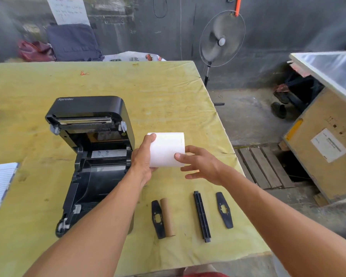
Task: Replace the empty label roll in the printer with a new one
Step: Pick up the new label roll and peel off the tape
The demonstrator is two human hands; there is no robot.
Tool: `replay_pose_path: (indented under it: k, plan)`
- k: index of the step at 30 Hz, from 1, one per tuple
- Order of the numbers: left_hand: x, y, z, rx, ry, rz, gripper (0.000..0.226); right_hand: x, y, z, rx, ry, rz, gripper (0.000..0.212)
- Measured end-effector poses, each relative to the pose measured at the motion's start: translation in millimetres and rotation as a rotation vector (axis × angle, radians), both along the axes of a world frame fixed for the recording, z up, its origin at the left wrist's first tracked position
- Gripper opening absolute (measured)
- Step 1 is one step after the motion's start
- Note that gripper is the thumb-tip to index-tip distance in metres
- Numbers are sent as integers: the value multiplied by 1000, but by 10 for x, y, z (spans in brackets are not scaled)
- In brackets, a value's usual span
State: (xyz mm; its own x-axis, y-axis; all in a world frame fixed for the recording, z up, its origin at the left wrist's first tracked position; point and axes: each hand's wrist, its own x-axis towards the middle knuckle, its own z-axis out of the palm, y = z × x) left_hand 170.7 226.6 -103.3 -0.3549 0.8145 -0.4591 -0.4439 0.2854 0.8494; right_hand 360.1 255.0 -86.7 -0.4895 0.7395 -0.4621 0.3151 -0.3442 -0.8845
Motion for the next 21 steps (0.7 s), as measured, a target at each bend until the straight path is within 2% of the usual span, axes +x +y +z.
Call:
replay_pose_path:
  k: [4, 6, 11, 15, 19, 21]
  plan:
    - [-29, -161, 127, 43, 13, -81, 52, -128, -187, 40, 1, 104, -134, 42]
    - [-71, -252, 200, 84, 21, -148, 52, -120, -269, 94, -33, 148, -174, 39]
    - [-110, -462, 314, 186, 72, -257, 20, -70, -471, 228, -185, 244, -311, 44]
    - [-37, -572, 312, 155, 85, -294, 25, -17, -624, 281, -185, 229, -292, 51]
    - [47, -637, 289, 145, 57, -280, 25, 10, -720, 257, -114, 193, -291, 33]
    - [88, -654, 275, 127, 73, -276, 27, 26, -724, 237, -104, 175, -311, 31]
